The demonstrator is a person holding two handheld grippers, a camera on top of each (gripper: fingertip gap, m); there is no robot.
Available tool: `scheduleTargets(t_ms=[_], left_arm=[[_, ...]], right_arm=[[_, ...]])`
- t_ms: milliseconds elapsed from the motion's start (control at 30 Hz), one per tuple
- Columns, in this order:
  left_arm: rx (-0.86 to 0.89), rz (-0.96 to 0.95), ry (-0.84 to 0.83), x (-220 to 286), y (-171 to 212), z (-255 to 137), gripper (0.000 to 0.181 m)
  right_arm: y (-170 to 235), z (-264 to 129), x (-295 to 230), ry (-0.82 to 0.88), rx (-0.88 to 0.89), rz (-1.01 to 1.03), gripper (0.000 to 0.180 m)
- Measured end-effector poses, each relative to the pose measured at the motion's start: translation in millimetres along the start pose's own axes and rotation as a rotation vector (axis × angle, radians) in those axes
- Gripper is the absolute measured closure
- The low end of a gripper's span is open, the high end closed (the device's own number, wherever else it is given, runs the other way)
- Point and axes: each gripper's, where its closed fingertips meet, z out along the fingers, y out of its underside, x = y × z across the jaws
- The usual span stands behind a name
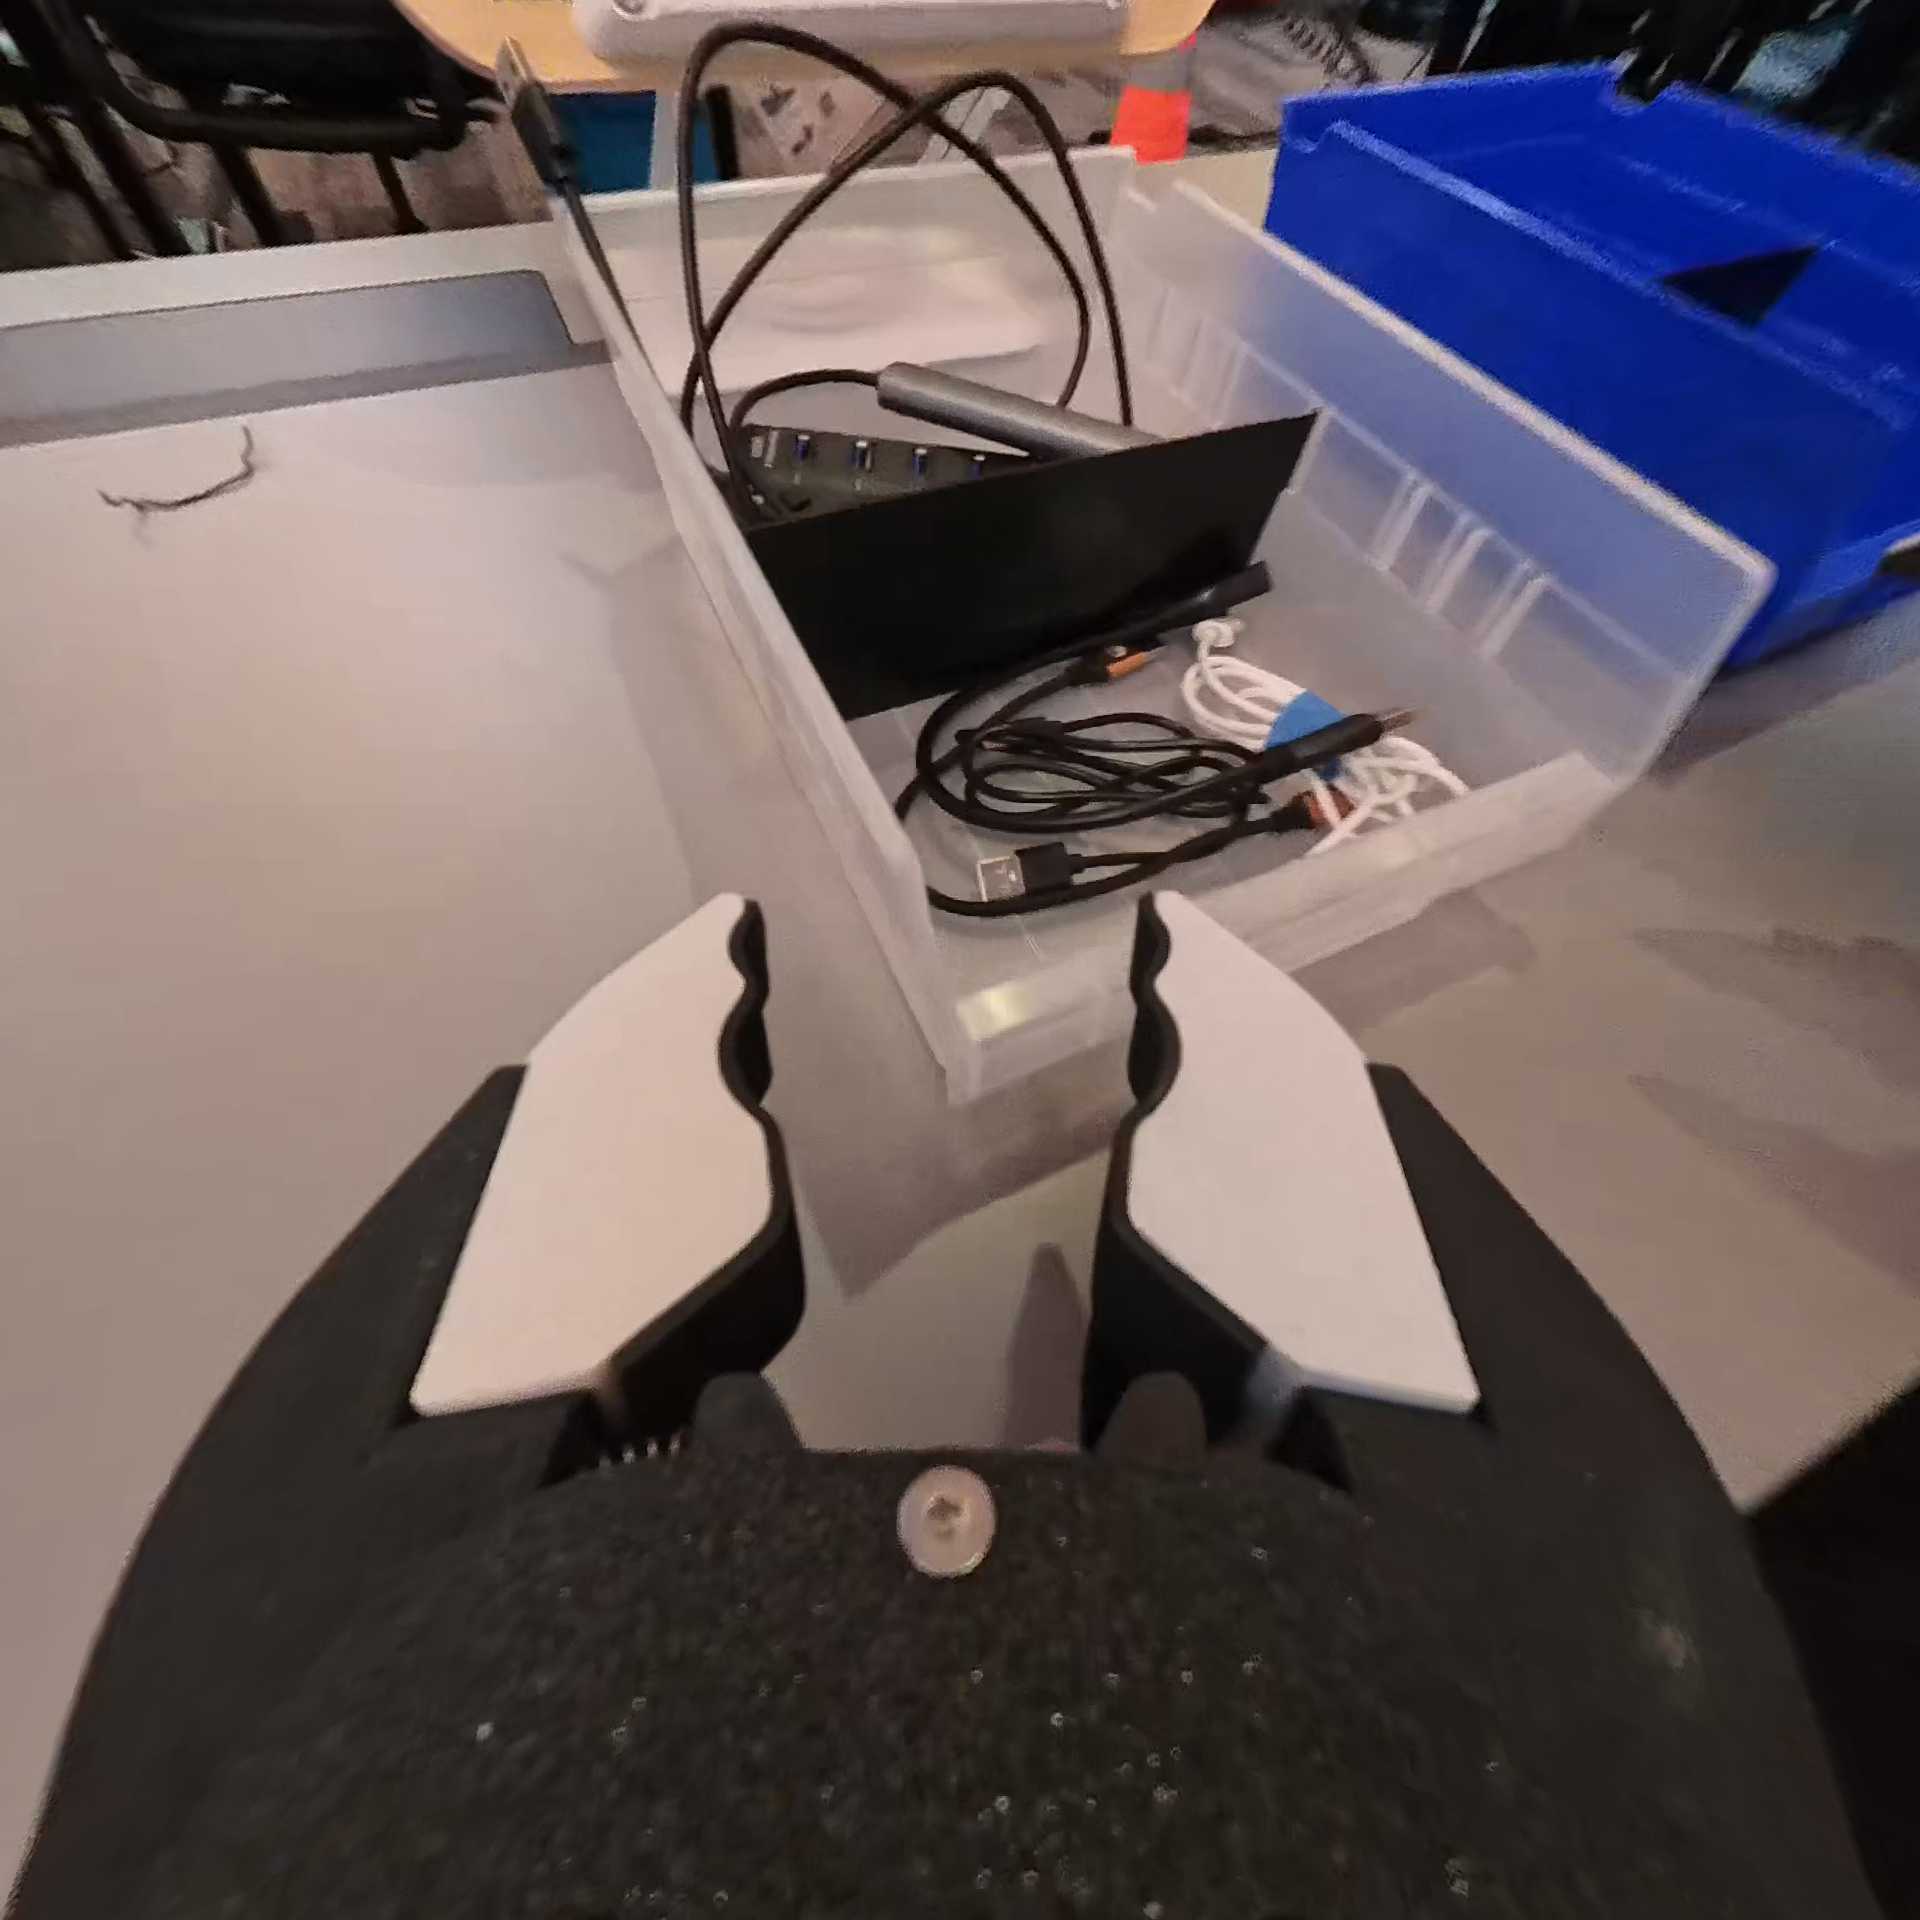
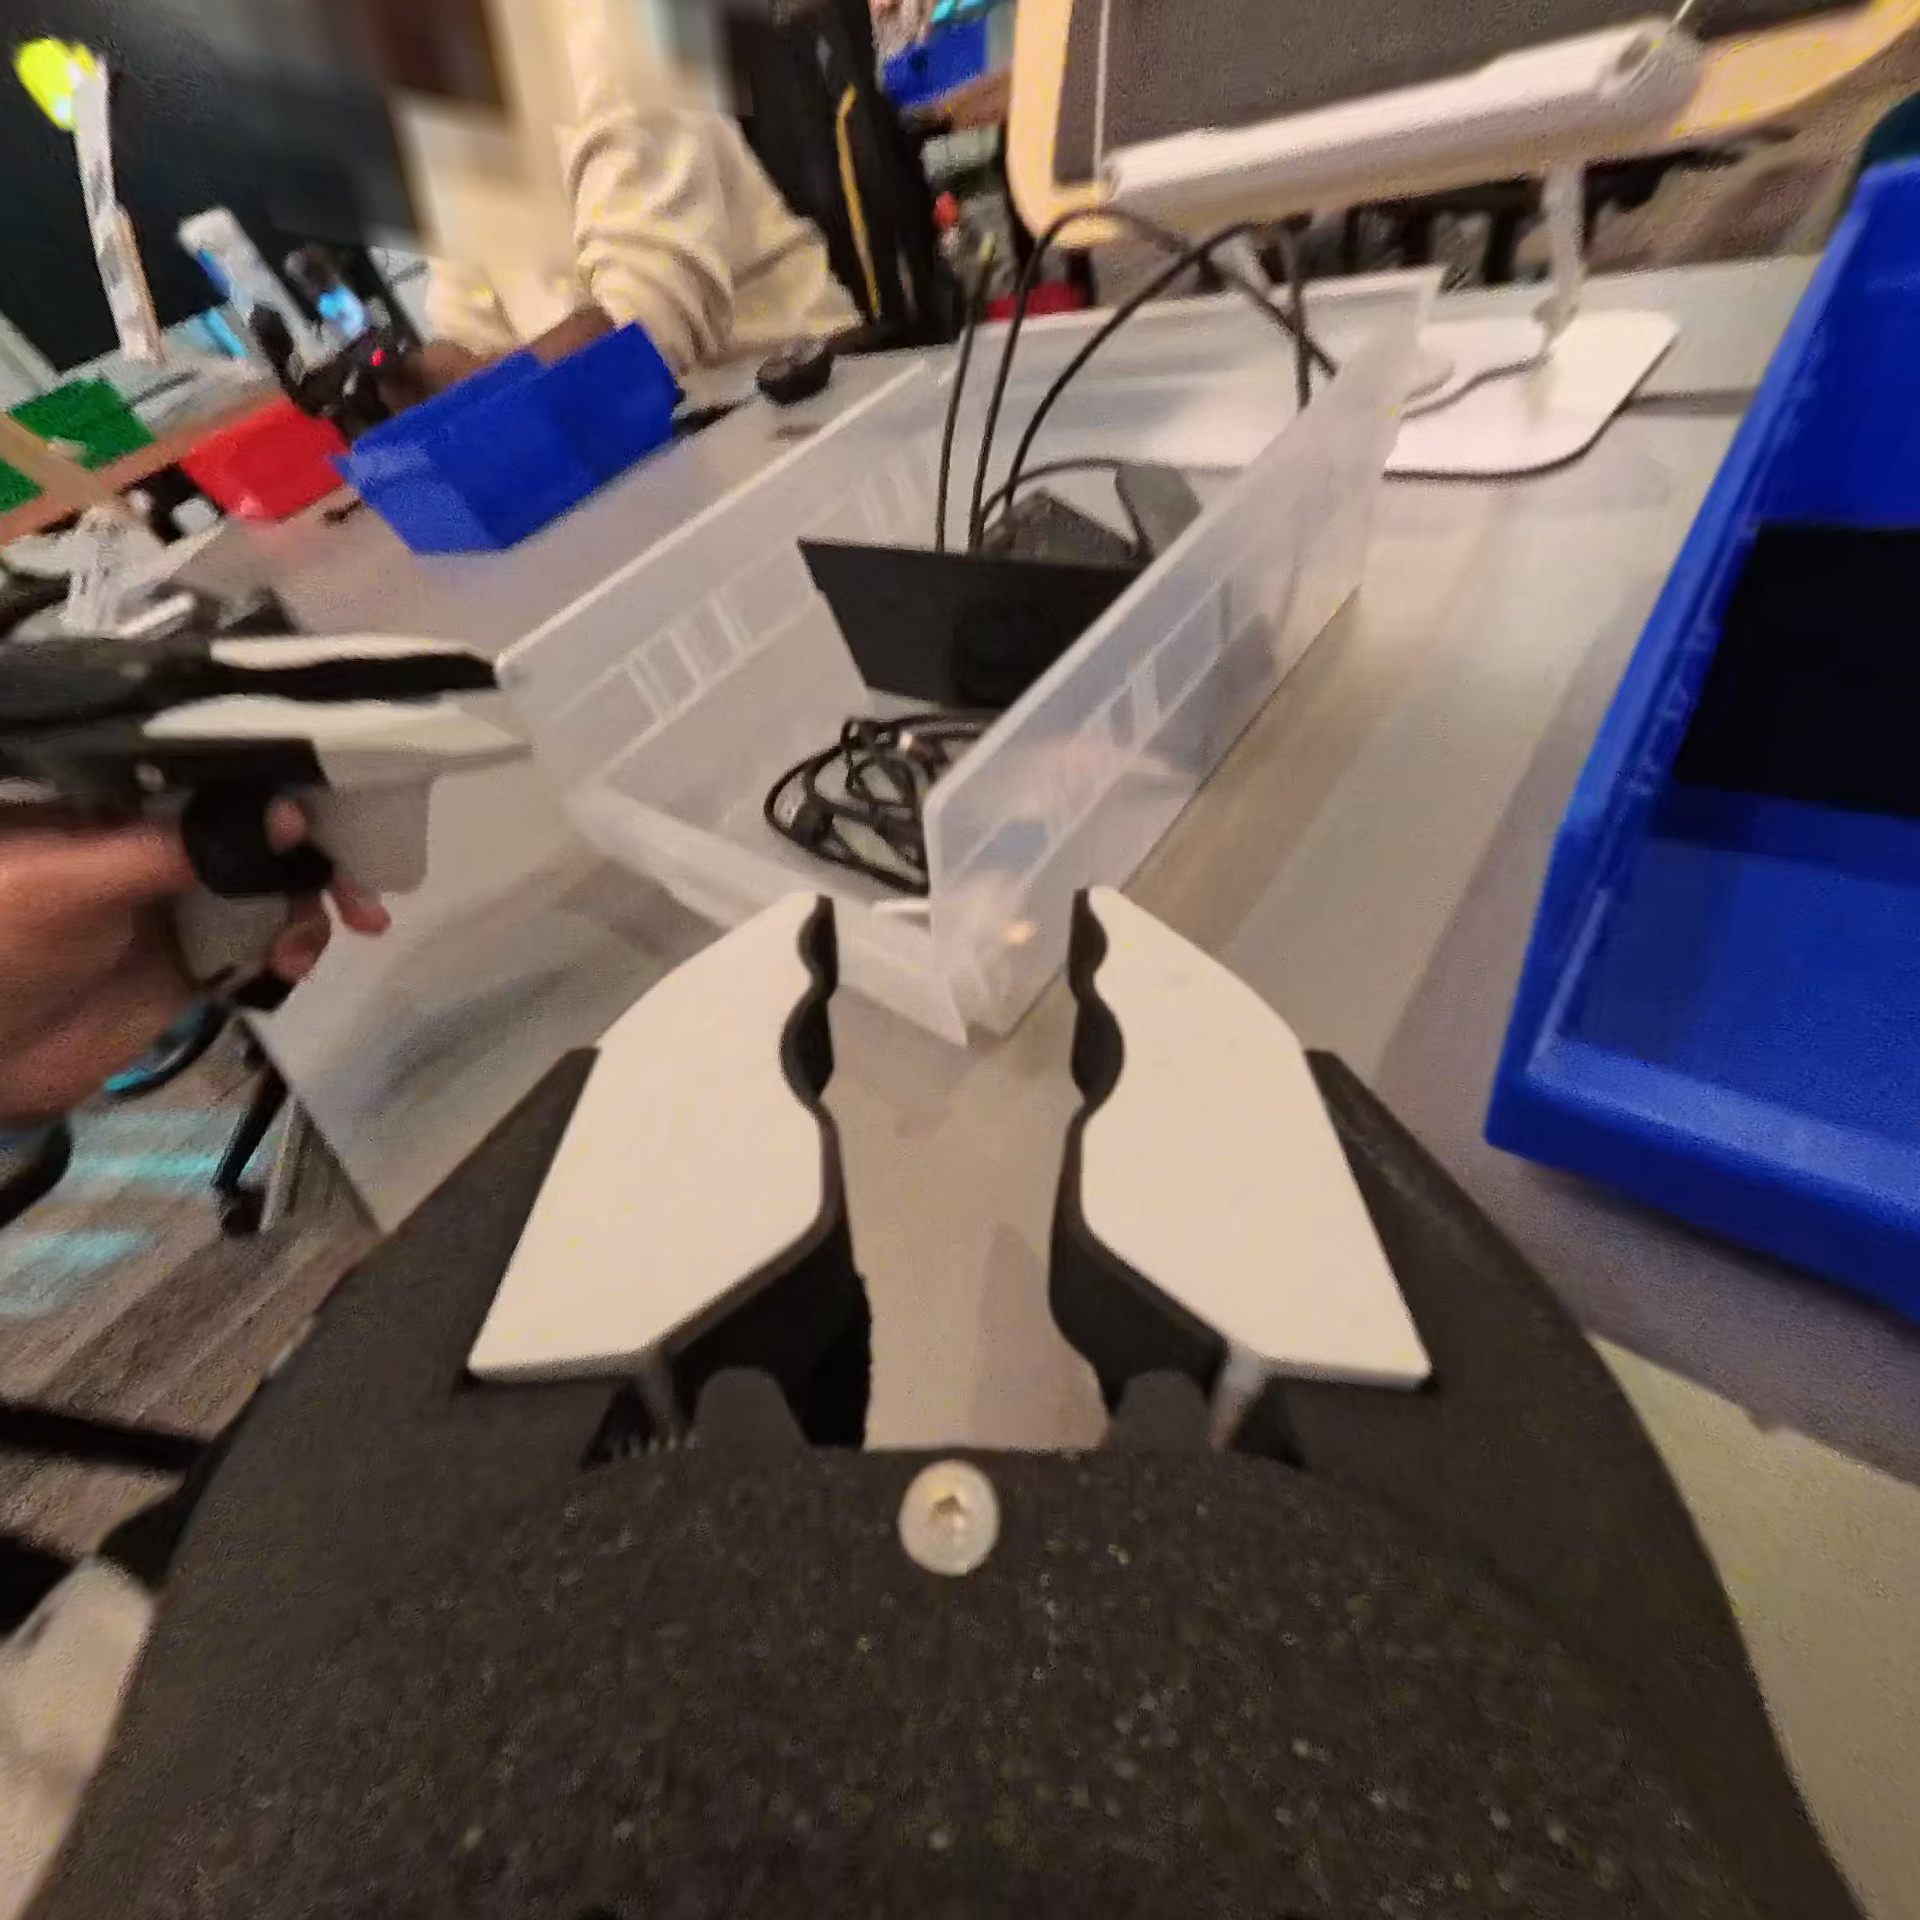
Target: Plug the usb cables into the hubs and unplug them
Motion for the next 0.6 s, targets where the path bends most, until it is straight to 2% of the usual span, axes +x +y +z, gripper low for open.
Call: scheduleTargets(t_ms=[67,167,233,300,333,400,600], left_arm=[[-0.020,0.023,-0.040,-3,-1,17,0.114],[-0.039,-0.002,-0.096,-14,-4,40,0.127],[-0.081,-0.040,-0.075,-14,-2,52,0.135],[-0.076,-0.124,-0.063,-17,-4,56,0.154],[-0.079,-0.152,-0.084,-23,-5,55,0.167],[-0.092,-0.136,-0.145,-39,-5,51,0.175],[-0.049,-0.208,-0.253,-100,-9,17,0.176]], right_arm=[[-9,19,-3,0.065,0.049,0.016,0.133],[-11,52,-1,0.207,0.045,-0.009,0.118],[-6,72,10,0.353,-0.013,-0.027,0.132],[5,85,21,0.502,-0.101,-0.080,0.147],[3,87,21,0.535,-0.104,-0.079,0.145],[4,85,24,0.593,-0.133,-0.015,0.173],[-2,132,-21,0.533,-0.179,-0.028,0.173]])
